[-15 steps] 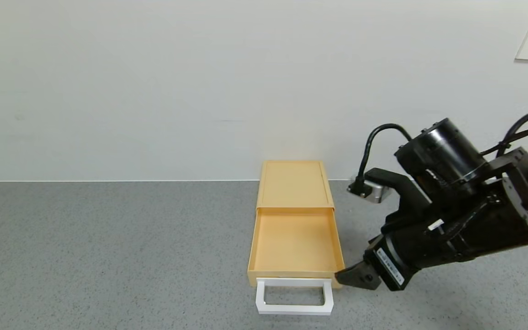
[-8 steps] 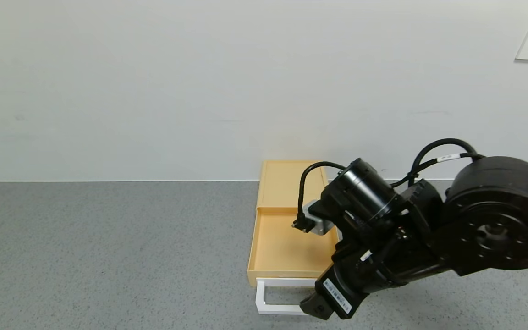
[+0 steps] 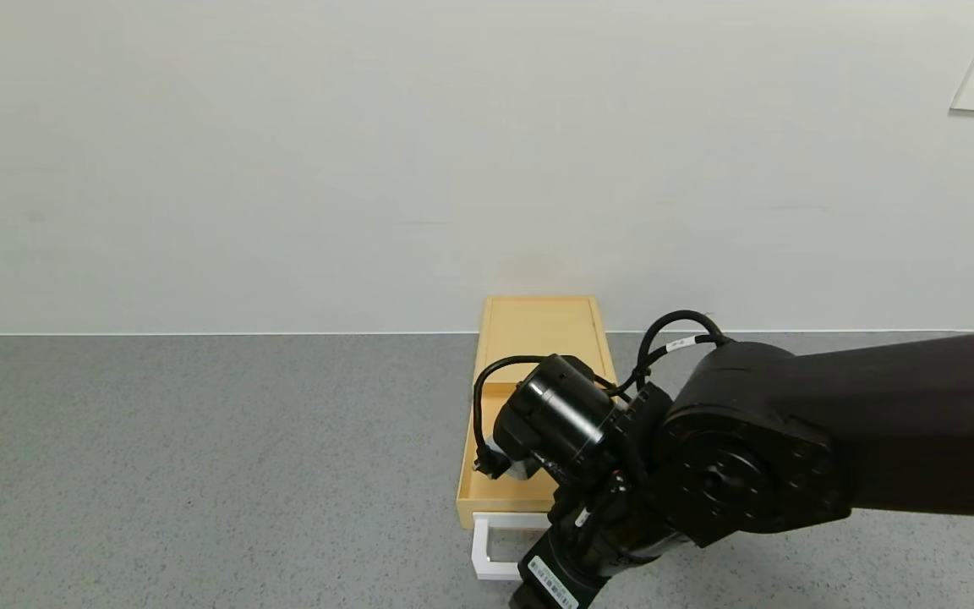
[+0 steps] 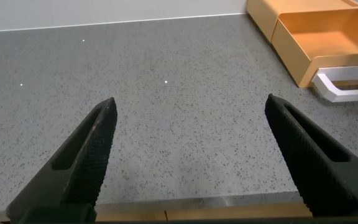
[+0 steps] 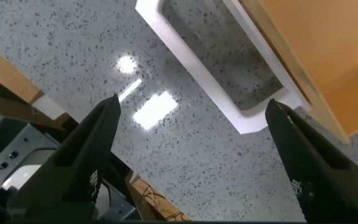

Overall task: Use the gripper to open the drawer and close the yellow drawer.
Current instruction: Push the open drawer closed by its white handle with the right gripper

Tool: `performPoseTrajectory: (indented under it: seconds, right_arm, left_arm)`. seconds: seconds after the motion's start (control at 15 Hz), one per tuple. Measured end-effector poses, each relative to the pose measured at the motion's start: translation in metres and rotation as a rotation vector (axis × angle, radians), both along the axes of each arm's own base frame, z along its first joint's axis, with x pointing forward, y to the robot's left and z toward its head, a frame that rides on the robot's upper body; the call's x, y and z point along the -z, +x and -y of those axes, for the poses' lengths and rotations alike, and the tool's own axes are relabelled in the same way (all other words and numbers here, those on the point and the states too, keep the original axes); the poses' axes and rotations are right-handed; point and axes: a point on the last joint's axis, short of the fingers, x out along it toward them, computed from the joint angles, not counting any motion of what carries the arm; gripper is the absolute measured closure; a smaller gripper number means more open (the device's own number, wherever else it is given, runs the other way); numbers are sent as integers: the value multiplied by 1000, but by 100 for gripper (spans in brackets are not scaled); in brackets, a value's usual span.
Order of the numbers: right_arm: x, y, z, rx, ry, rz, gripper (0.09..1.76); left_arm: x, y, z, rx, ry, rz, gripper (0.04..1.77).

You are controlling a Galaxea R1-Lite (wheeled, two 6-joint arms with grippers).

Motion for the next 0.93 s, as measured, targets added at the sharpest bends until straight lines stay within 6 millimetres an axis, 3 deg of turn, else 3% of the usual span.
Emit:
performPoseTrajectory:
  seconds: [0.93]
  right_arm:
    - [28, 8, -21, 100, -89, -38, 14]
  left_arm:
    - [0, 0, 0, 0, 0, 0, 9]
